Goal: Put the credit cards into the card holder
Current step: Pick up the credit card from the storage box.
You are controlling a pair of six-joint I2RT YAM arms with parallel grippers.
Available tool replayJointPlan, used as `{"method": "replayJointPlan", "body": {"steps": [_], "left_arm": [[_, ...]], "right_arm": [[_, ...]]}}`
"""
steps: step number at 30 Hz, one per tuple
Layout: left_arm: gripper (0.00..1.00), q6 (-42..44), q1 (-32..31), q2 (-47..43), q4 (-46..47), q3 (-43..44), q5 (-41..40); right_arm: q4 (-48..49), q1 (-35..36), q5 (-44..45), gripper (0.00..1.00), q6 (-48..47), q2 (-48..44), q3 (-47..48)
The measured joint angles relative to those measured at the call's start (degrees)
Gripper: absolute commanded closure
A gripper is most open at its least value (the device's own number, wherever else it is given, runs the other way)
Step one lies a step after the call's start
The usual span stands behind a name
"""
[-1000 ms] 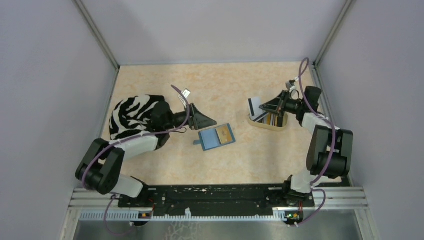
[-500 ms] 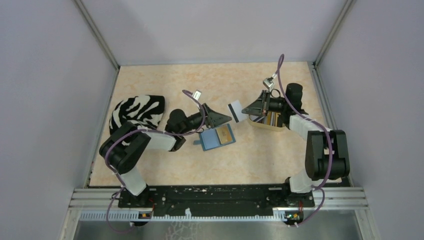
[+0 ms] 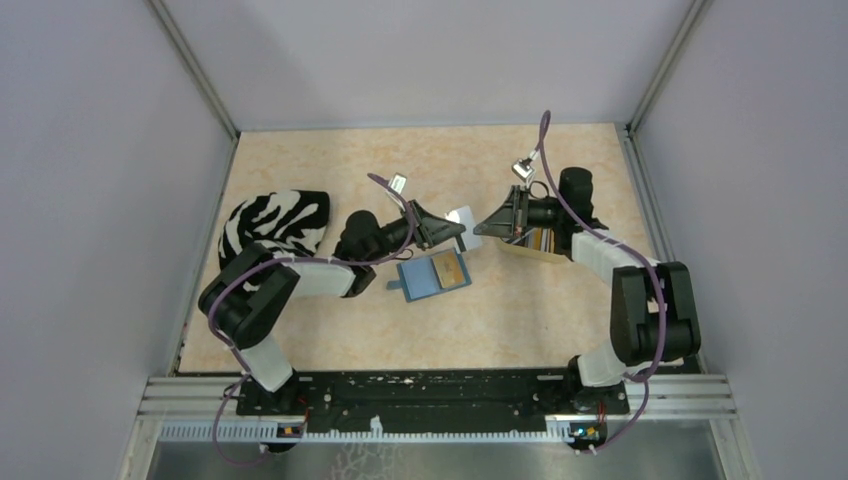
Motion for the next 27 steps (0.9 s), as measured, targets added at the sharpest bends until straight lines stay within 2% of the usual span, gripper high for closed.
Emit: {"method": "replayJointPlan", "body": {"steps": [1,2,5,6,8,9,12,16,22,27], "left_arm": [[1.00,0.20,0.00,-0.11,-0.46,0.04,0.02],[1.00,0.55,0.00,-0.33,-0.74,0.09,0.09],[1.00,3.52,-0.02,-1.57,-2.80,0.20,0.70],[1.00,5.60,-0.07,-2.23,-3.39,0.09,1.38],[1.00,10.21,-0.07,-4.13,-3.98,-0.76,3.34],[1.00,12.72,-0.07,-5.40,-4.15,-1.55,4.52],[1.00,19.45,0.00,-9.33,-4.46,-4.96,8.22],[1.00,25.31,0.00,-12.63,-4.44,-8.98,12.52],[1.00,27.21,-0.17,-12.90,-2.40,-11.69,16.61],[1.00,27.45,-1.44,-12.90,-0.28,-11.76,18.40]], "right_arm": [[-0.39,0.04,0.17,0.99,-0.48,-0.09,0.02],[-1.36,0.07,0.48,0.89,-1.68,-0.22,0.04],[-6.86,0.11,0.46,0.47,-7.85,-1.16,0.85],[-9.40,0.13,0.28,0.38,-10.54,-1.70,1.40],[-14.78,0.26,-0.02,0.25,-17.59,-3.28,2.89],[-17.35,0.39,-0.13,0.22,-21.75,-4.52,3.52],[-19.91,1.16,-0.61,0.20,-30.45,-9.40,3.26],[-16.35,5.18,-1.68,0.21,-38.82,-17.86,-2.14],[-15.93,9.40,-0.33,0.42,-47.78,-20.57,-4.50],[-15.96,9.49,2.95,0.45,-48.37,-18.58,-4.48]]}}
